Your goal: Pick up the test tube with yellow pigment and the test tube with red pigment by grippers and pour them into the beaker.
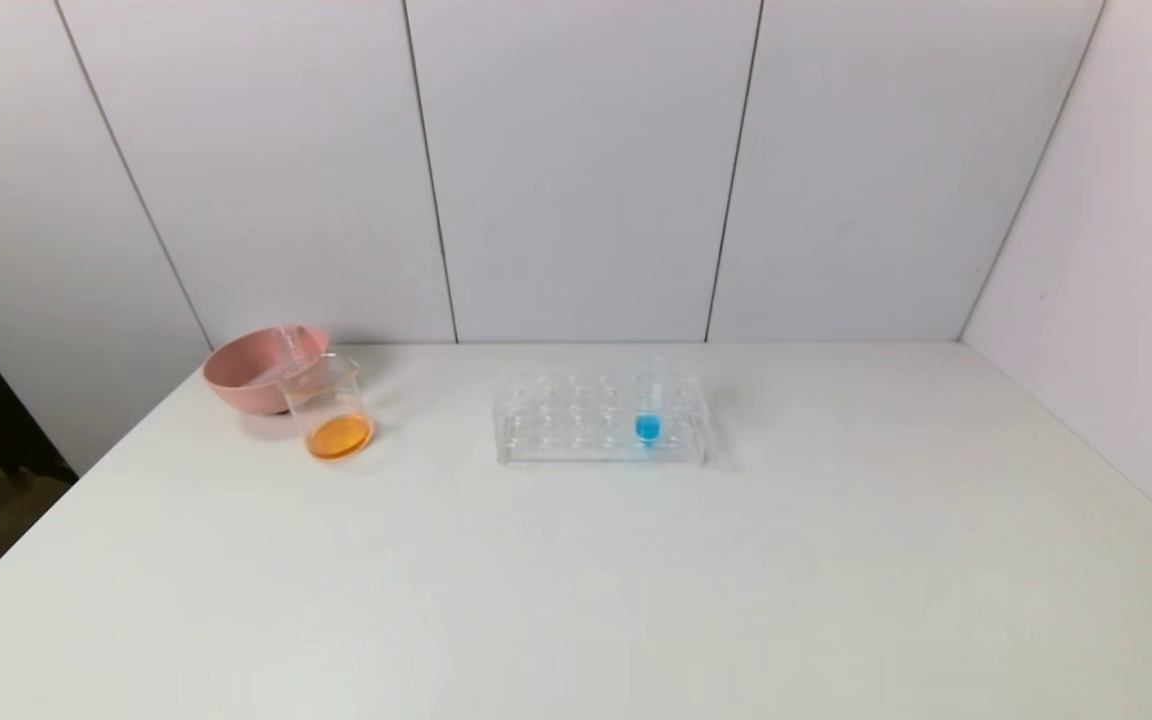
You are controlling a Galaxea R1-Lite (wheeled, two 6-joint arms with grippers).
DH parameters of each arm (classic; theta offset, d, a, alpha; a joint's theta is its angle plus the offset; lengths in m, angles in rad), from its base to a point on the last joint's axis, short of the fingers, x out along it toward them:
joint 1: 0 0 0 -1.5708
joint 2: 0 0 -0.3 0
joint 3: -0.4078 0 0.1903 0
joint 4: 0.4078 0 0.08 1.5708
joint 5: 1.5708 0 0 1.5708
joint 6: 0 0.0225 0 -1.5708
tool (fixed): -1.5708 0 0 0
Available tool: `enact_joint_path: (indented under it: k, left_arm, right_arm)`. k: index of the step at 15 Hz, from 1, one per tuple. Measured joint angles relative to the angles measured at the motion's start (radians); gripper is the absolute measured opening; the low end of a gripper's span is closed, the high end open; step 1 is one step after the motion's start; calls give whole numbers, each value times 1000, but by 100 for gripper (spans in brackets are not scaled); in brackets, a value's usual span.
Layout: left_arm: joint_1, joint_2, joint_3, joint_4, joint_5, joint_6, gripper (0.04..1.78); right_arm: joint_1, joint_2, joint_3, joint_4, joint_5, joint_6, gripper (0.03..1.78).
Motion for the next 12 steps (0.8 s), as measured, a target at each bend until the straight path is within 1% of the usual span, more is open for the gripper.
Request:
enact_joint_path:
  k: [12]
  left_arm:
    - [0,0,0,-2,0,0,176]
  right_arm:
    - [0,0,0,1,0,0,171]
